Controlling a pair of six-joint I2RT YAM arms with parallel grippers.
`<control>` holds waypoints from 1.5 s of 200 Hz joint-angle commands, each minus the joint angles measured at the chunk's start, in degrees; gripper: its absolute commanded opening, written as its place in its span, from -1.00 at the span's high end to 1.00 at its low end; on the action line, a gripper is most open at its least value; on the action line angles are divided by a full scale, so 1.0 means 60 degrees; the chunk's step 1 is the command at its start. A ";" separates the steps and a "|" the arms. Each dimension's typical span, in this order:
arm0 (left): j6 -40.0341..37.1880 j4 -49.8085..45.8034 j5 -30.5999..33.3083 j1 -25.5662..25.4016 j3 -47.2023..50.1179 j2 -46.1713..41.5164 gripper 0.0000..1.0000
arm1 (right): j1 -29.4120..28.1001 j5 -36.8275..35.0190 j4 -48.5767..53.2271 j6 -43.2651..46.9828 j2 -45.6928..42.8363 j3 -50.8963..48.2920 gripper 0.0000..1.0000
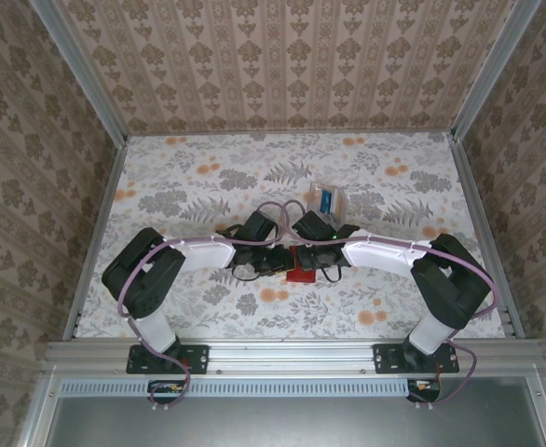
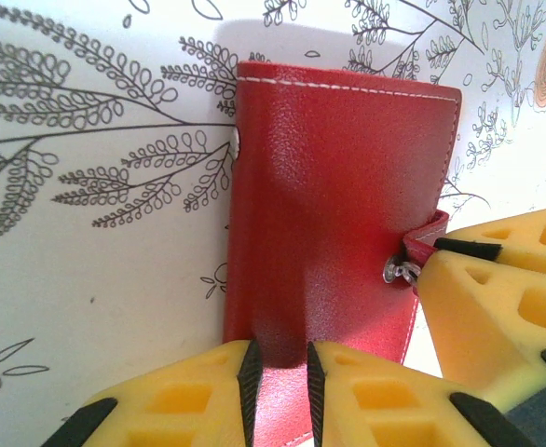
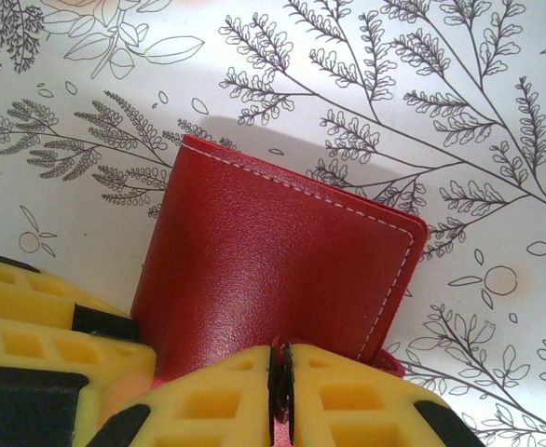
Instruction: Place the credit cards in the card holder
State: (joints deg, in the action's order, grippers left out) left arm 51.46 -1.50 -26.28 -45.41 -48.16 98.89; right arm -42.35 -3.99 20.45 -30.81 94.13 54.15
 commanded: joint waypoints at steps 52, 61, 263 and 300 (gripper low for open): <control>-0.0008 -0.0629 -0.0116 -0.0240 -0.0075 0.0219 0.50 | 0.0043 0.0299 -0.0112 -0.0067 -0.0050 -0.0193 0.47; -0.0017 -0.0644 -0.0117 -0.0239 -0.0091 0.0225 0.50 | 0.0045 0.0273 -0.0085 -0.0066 -0.0083 -0.0176 0.47; -0.0094 -0.0805 -0.0102 -0.0240 -0.0197 0.0206 0.50 | 0.0129 0.0138 -0.0459 -0.0292 -0.0397 -0.0312 0.52; -0.0096 -0.0791 -0.0102 -0.0232 -0.0192 0.0214 0.50 | 0.0137 0.0203 -0.0756 -0.0362 -0.0516 -0.0526 0.69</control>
State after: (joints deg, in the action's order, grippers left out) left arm 51.46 -3.22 -26.15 -46.11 -48.88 98.89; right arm -41.71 -2.72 17.21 -32.12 92.73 51.96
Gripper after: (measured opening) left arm 0.249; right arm 0.206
